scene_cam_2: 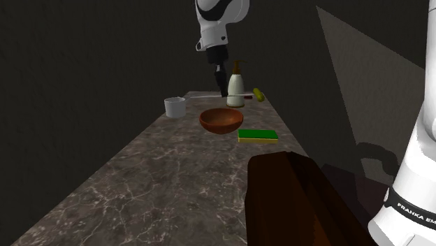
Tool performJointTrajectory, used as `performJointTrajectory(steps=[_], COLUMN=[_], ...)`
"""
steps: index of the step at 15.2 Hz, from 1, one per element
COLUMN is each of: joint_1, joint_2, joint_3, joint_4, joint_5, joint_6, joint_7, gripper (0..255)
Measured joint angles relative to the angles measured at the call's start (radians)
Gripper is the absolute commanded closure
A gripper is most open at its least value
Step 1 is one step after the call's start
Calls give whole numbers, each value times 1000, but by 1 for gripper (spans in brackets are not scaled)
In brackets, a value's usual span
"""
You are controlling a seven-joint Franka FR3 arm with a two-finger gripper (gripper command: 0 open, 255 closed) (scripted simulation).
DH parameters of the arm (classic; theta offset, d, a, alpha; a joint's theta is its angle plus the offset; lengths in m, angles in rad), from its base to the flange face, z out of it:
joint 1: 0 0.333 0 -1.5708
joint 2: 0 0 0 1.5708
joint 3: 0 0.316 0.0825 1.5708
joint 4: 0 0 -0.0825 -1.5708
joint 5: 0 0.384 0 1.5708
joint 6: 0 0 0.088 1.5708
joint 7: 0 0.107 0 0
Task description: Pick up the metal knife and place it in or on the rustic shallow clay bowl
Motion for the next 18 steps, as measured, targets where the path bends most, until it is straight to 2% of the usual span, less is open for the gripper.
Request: performJointTrajectory(steps=[12,18], joint_1=[0,-1], joint_2=[42,44], joint_3=[-2,-2], joint_4=[-105,-117], joint_5=[-7,-7], joint_6=[146,161], joint_7=[8,8], gripper=[255,255])
